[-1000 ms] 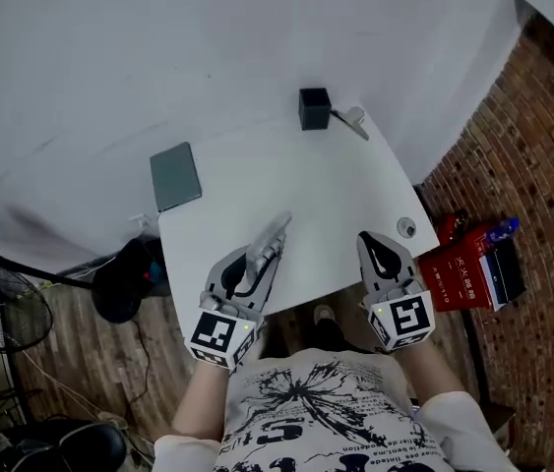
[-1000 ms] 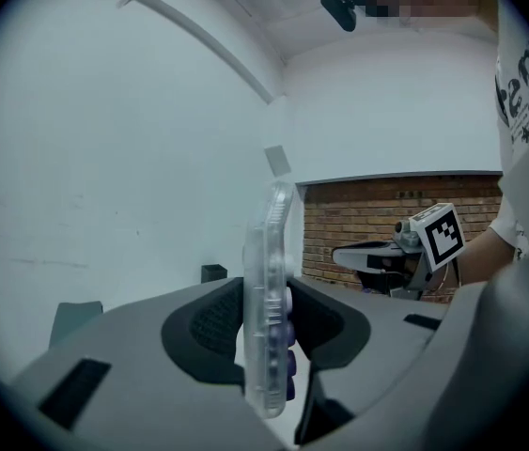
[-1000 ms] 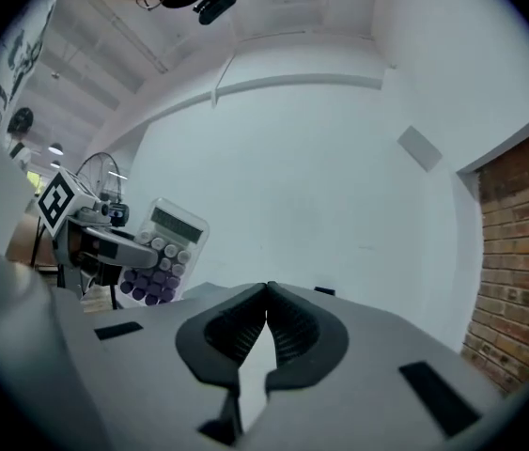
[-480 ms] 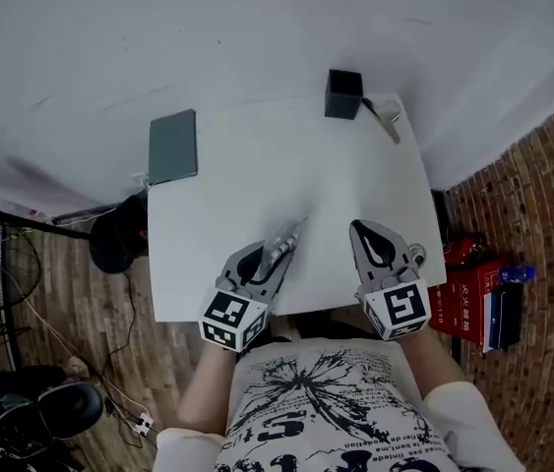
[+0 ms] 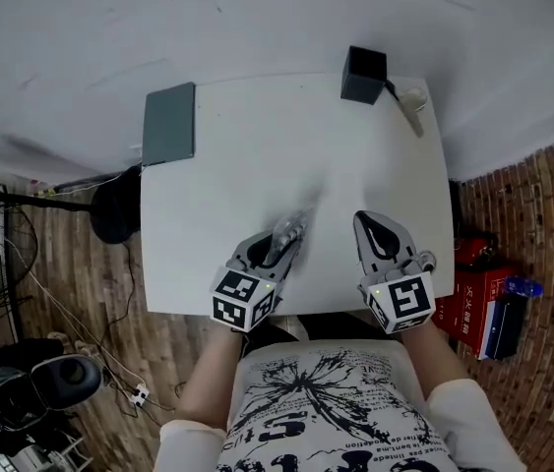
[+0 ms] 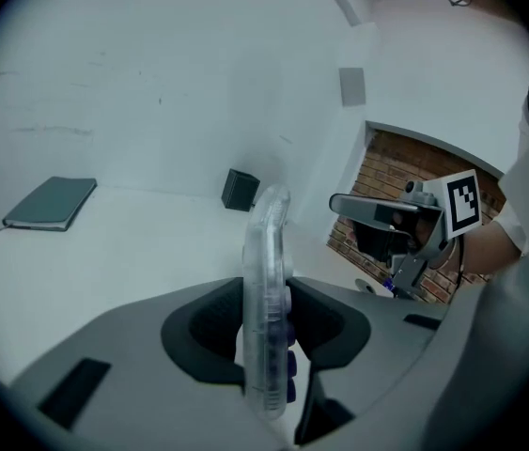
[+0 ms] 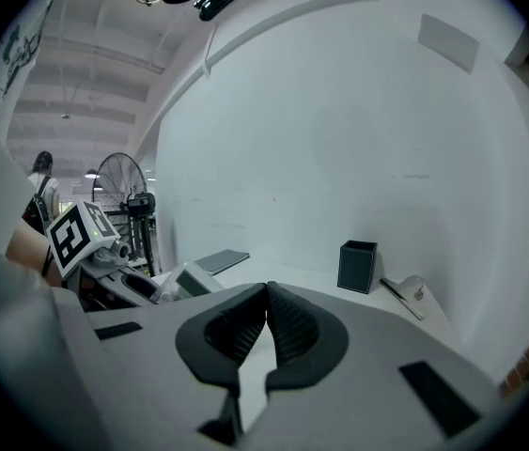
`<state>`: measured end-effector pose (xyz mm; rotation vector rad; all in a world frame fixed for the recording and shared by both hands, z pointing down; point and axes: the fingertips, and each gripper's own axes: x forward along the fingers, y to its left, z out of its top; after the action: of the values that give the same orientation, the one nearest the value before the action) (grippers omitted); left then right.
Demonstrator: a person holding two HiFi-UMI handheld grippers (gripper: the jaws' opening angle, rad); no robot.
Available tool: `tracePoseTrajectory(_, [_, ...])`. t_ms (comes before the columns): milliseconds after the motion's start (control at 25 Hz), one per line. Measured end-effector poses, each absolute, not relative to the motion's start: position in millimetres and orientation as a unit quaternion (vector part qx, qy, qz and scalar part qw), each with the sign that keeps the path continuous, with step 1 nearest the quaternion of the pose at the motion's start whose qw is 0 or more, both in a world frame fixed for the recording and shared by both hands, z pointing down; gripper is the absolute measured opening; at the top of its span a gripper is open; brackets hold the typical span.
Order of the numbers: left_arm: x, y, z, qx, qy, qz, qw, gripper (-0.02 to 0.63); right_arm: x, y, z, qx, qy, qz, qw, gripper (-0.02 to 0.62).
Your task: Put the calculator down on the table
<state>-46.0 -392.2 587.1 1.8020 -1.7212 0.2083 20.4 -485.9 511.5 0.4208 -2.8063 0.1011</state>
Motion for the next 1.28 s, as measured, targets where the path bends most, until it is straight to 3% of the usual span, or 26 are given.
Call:
tracePoseTrajectory(320, [-67.5,-407.5,608.2,0.662,-0.655,0.051,0.360,0.146,9.6,-492.9,531.0,0.147,-0.974,0.057,0.163,0.015])
tracePoseTrajectory(720, [-91.3,-404.4,625.0,0.628,-0.682,0.076,0.367,0.157,-7.6,-498.5,526.4,0.145,-0.975,0.054,0.162,0.014])
tracePoseTrajectory(1280, [-127.4,-379.8,648.6,0.556,-0.726,0.079,0.396,0.224,-25.8,-492.6,530.9,0.135,-0.974,0.051,0.175,0.014])
